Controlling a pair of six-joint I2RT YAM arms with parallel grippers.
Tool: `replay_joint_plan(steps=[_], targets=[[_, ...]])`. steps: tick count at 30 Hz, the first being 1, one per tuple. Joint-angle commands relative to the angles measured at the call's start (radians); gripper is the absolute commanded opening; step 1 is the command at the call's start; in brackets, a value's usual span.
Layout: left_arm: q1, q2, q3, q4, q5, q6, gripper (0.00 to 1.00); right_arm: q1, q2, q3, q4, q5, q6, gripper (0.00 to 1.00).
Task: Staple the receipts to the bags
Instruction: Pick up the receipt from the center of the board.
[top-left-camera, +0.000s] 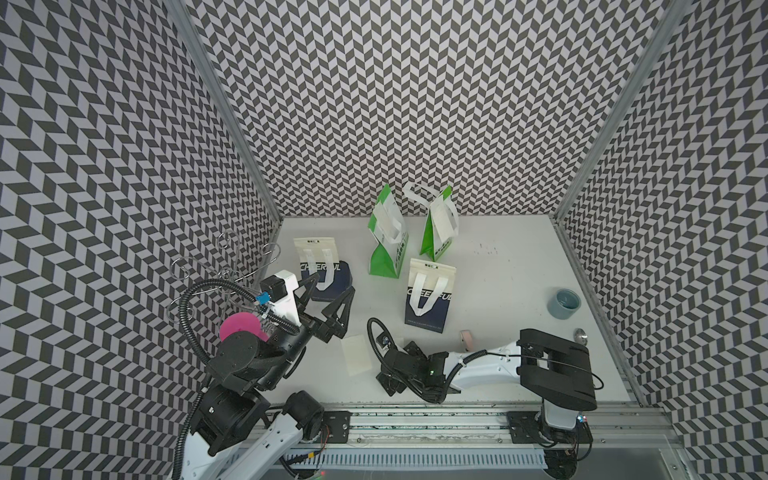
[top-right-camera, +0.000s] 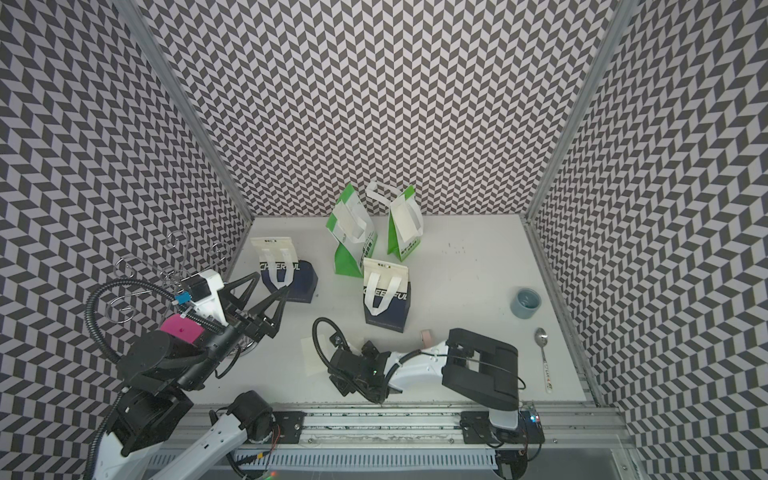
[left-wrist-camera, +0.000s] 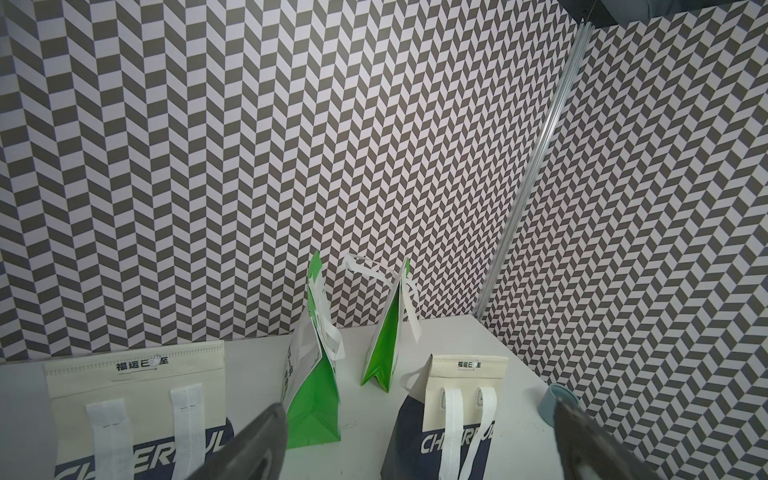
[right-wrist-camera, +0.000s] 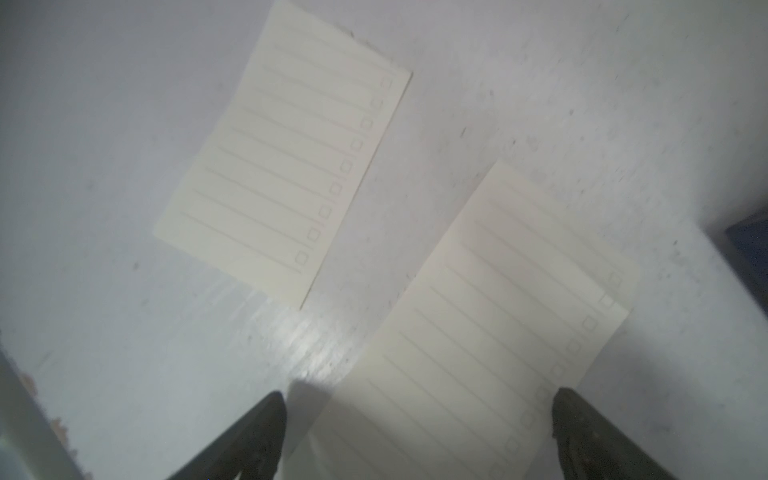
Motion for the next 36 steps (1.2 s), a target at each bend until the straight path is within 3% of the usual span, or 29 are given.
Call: replay_joint_plan(steps=[1,7,12,23,29,36], targets=[[0.005,-0.013,-0.009,0.002,0.002,-0.011,1.0,0.001,0.036,0.006,-0.06,-0.025,0.03,0.95],[0.005,-0.02,0.004,-0.001,0.002,-0.014,1.0,0.001,0.058,-0.03,-0.128,-0.102,0.034,0.78],[0.005,-0.022,-0.003,-0.004,0.01,-0.015,1.0,0.002,0.063,-0.052,-0.148,-0.093,0.031,0.65],[0.005,-0.014,-0.004,-0.016,0.051,-0.033,1.0,0.041,-0.01,-0.066,-0.007,-0.066,-0.02,0.36],[0.005,-0.057,-0.048,-0.029,0.055,-0.094,1.0,0.085,-0.148,-0.119,0.083,0.0,-0.048,0.32],[0.003,-0.099,-0.106,-0.014,0.104,-0.221,1.0,0.142,-0.41,-0.192,0.094,0.118,-0.047,0.31]])
